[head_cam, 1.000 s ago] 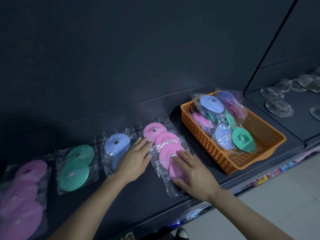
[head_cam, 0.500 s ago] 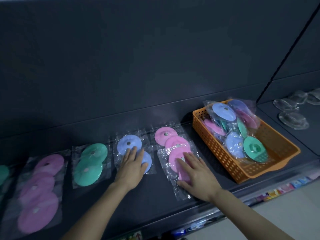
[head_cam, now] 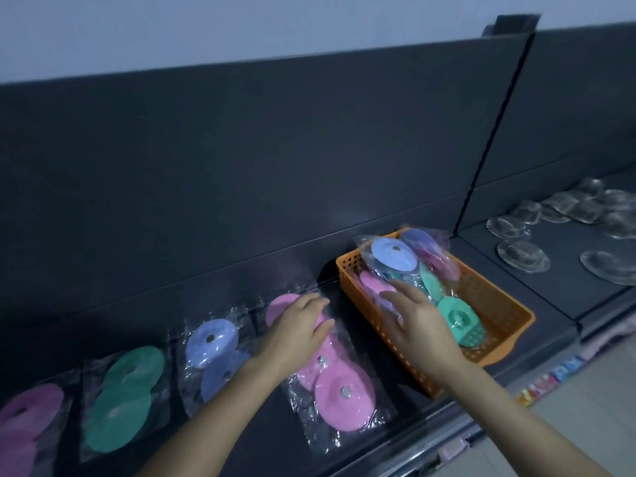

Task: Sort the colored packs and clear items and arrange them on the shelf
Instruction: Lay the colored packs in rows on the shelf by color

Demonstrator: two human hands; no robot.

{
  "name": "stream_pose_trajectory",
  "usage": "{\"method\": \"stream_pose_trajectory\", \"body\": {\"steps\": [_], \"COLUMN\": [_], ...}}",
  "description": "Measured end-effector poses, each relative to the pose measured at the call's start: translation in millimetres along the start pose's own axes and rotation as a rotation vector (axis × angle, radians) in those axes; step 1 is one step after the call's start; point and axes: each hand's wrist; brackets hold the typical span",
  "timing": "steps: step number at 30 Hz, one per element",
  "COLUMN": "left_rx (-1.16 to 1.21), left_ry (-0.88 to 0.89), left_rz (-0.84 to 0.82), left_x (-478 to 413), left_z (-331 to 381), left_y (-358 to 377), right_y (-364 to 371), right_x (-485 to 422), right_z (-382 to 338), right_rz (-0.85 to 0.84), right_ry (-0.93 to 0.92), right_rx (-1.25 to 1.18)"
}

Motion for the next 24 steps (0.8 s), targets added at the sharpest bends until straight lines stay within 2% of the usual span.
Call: {"method": "stream_pose_trajectory", "body": {"steps": [6, 10, 14, 20, 24], "left_rx": [0.225, 0.343, 0.453, 0.629, 0.727], "left_ry": [-0.09, -0.171, -0.271, -0.527, -0.608], "left_rz": [0.019, 0.058, 0.115, 0.228, 0.238], "left_x": [-53, -83, -107, -135, -141], "left_z": [33, 48, 58, 62, 62], "left_y": [13, 25, 35, 47, 54], "right_y": [-18, -19, -9, -1, 5], "right_x": [-26, -45, -66, -98, -108], "right_z": [52, 86, 115, 130, 130], "right_rz": [0.092, 0.126, 0.082, 0.094, 0.038], "right_ry": [0.134, 0.226, 0.34, 0.452, 0.401], "right_rx": [0.062, -0.001, -0.084, -0.247, -0.181]}}
Point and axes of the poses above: each hand's wrist, its own x-axis away from the middle knuckle, its own y-axis out of the palm, z = x × y, and after that the axes turned 4 degrees about x, right-handed
